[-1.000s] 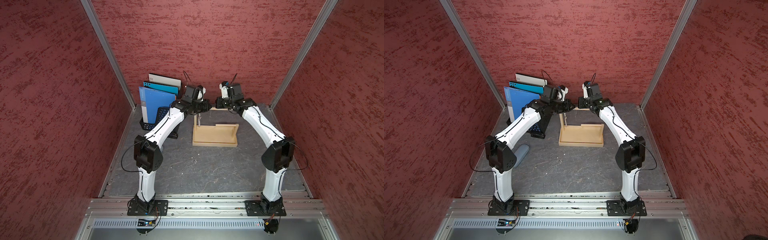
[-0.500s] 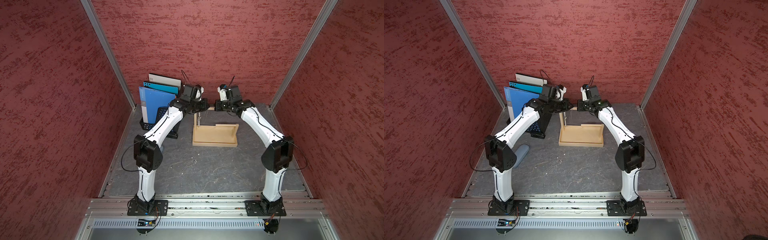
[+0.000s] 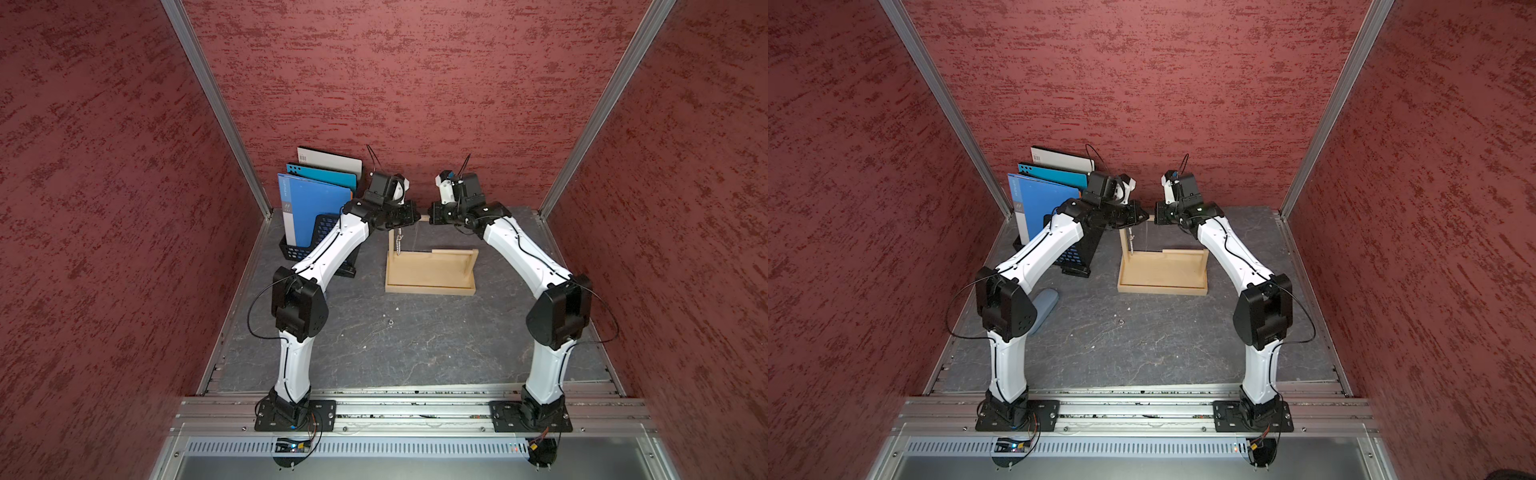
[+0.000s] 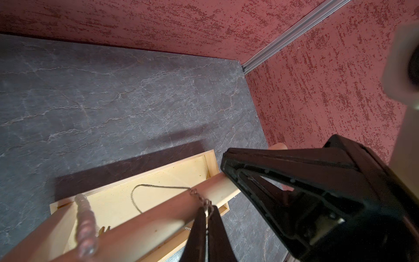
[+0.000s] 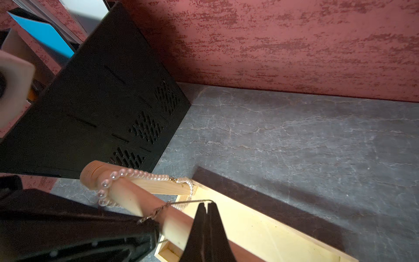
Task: Hang the necklace on the jewelry display stand
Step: Hang the necklace on the stand.
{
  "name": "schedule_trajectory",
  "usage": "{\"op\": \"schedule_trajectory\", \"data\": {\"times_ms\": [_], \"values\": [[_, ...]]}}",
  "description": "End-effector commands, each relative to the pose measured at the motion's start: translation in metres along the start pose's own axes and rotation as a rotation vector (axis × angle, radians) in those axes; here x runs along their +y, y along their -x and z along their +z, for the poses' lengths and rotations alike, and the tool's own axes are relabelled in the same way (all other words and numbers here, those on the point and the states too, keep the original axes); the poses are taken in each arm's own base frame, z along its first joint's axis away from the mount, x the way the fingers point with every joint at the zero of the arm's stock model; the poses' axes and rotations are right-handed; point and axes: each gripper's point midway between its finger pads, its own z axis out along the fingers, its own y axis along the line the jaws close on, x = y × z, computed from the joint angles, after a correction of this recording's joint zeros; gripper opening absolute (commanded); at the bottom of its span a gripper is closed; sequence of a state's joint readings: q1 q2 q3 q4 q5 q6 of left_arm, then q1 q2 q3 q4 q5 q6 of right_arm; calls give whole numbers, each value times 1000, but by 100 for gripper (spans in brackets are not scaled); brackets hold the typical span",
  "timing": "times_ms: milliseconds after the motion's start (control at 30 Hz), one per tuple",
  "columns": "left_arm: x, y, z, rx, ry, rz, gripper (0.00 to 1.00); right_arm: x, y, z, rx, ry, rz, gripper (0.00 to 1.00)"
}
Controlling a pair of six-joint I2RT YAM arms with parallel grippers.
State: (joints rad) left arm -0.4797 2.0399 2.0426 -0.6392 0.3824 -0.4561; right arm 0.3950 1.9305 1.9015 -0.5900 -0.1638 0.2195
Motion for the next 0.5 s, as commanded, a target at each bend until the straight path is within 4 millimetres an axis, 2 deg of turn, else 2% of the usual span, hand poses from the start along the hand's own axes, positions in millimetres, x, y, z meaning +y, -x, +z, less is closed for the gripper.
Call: {"op": "schedule_trajectory", "data": {"times_ms": [0,233,467], "values": [[5,1,1,6,15,5,8,9,2,-13,-9,16,-16,0],[4,1,-1,3,18,13,17,10,2,-15,-12,20,-20,0],[-2,6,-7,-11,3,22,22,12,9,-18,-21,19,-32,2]]}}
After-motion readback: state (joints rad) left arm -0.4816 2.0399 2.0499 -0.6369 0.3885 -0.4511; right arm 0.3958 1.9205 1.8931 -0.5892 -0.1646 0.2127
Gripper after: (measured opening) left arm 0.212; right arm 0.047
